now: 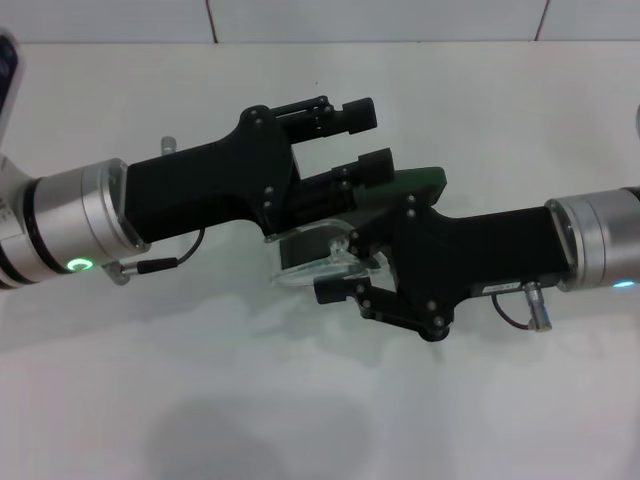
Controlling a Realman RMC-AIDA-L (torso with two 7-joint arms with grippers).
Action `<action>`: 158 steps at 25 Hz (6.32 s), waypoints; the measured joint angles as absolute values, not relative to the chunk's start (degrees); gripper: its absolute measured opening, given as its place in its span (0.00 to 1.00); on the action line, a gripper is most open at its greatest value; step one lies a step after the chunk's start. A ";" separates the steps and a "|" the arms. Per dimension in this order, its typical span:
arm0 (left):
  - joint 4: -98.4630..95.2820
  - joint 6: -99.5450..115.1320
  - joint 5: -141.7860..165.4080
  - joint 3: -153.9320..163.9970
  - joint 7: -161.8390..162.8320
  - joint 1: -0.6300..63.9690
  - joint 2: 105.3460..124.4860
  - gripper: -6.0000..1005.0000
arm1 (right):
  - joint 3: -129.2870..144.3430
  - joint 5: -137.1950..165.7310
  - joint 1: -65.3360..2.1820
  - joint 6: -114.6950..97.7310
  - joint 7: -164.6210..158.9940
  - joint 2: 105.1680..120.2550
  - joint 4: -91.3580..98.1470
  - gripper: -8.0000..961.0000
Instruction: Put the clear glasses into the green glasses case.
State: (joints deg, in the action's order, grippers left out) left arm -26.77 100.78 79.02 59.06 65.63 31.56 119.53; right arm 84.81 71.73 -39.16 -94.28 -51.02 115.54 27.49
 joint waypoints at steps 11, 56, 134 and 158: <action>-26.47 100.81 79.17 59.16 65.88 31.41 119.36 0.56 | 84.29 71.75 -38.82 -93.68 -50.71 115.63 28.12 0.17; -27.15 91.23 81.41 44.23 65.46 23.65 117.04 0.56 | 111.25 109.52 -17.36 -35.60 -78.88 116.02 72.61 0.20; -26.81 91.13 81.88 43.86 66.26 22.90 117.67 0.56 | 118.56 106.68 -14.60 -30.56 -78.97 115.77 73.24 0.55; -26.95 88.07 81.46 43.75 67.56 23.03 118.13 0.56 | 97.41 105.21 -14.97 -59.72 -78.59 115.49 74.47 0.70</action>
